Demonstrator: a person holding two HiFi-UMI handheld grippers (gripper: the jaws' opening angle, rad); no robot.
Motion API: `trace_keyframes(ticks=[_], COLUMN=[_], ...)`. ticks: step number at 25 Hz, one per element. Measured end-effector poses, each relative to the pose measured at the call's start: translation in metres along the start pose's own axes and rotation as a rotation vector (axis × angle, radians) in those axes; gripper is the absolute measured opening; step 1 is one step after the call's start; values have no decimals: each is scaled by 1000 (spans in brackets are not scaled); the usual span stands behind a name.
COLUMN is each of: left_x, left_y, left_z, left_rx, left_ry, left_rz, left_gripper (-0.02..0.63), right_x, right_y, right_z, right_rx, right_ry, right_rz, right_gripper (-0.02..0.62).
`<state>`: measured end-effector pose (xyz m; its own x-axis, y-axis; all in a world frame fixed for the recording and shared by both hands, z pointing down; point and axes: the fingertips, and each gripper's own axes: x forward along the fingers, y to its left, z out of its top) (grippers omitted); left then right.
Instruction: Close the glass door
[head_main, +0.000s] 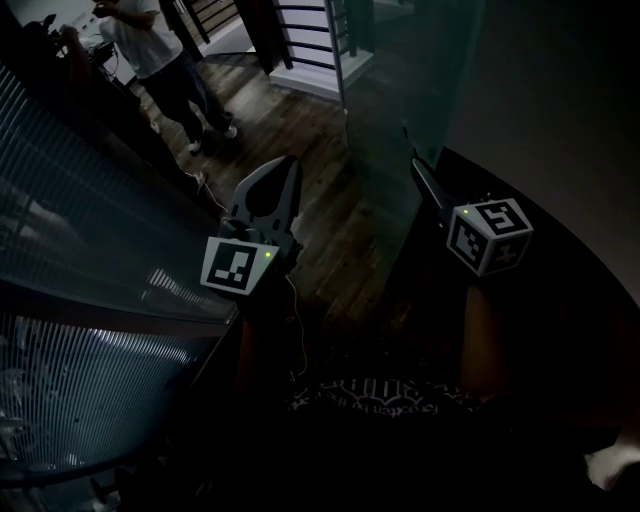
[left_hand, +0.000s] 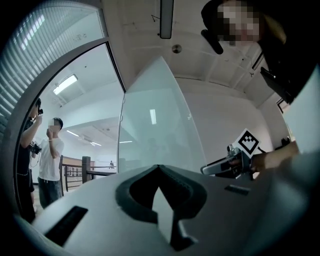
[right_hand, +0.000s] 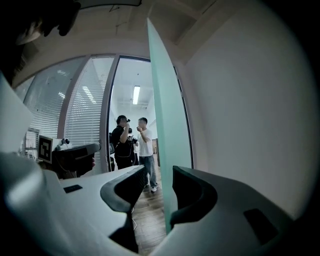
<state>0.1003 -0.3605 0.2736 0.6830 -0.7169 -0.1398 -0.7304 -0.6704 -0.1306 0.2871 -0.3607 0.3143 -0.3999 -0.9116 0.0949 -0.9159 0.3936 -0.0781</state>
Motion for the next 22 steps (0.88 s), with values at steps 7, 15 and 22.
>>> trace_keyframes(ticks=[7,15,22], left_x=[-14,-39,-58], left_y=[4,24,35], left_z=[-2,-7,-9], left_rx=[13,27,37], left_ry=[-6,5,19], left_rz=[46,126,193], left_gripper=[2,2,2], right_x=[6,23,37], right_y=[19,48,73], right_z=[-9,-17,-19], right_rx=[-16,-45,-74], right_ry=[15,24,40], right_rz=[68,143,210], right_gripper=[155,155,155])
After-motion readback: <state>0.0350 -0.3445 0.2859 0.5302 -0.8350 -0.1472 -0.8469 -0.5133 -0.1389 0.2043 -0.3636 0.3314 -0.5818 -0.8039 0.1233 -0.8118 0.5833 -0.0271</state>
